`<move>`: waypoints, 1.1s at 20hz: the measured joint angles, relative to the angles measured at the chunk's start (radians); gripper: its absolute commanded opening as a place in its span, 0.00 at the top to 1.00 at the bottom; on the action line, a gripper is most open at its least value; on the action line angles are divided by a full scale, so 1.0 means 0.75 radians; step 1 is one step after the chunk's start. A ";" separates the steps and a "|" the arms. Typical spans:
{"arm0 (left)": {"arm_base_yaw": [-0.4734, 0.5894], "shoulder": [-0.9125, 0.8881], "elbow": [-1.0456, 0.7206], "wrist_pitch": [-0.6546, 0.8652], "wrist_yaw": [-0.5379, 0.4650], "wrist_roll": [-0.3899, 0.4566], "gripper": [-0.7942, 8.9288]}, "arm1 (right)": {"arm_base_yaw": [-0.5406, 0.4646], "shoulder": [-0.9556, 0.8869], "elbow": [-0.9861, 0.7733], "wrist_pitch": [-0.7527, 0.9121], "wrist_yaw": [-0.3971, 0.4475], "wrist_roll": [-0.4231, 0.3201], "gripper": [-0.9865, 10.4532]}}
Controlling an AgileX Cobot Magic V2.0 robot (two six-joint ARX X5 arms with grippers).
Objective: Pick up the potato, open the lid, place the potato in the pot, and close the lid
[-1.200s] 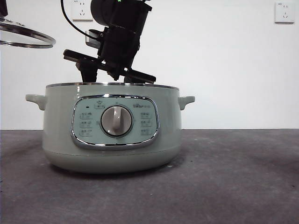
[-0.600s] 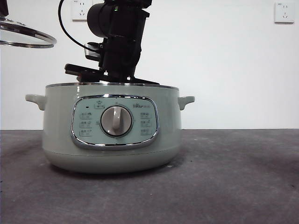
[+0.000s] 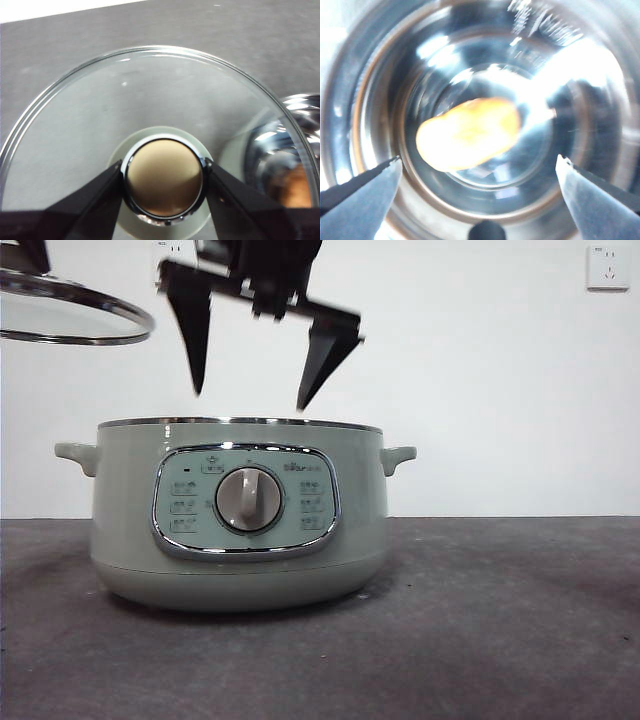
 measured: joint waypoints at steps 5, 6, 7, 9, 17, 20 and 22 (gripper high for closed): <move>-0.191 0.068 0.000 -0.035 0.003 -0.019 0.93 | -0.007 -0.278 -0.155 0.000 0.043 -0.121 0.20; -0.231 0.081 0.000 -0.034 0.005 -0.024 0.93 | -0.015 -0.338 -0.238 0.000 0.068 -0.140 0.20; -0.259 0.088 0.000 -0.032 0.005 -0.030 0.93 | -0.026 -0.381 -0.306 0.000 0.071 -0.154 0.20; -0.321 0.109 0.000 -0.024 0.009 -0.039 0.93 | -0.063 -0.482 -0.468 0.000 0.072 -0.178 0.20; -0.552 0.218 0.000 0.020 0.007 -0.091 0.93 | -0.366 -1.000 -1.163 0.186 0.044 -0.235 0.20; -0.599 0.240 0.000 0.036 0.009 -0.097 0.93 | -0.513 -1.158 -1.400 0.266 -0.043 -0.274 0.20; -0.615 0.268 0.000 0.035 0.005 -0.109 0.93 | -0.601 -1.241 -1.538 0.334 -0.150 -0.286 0.20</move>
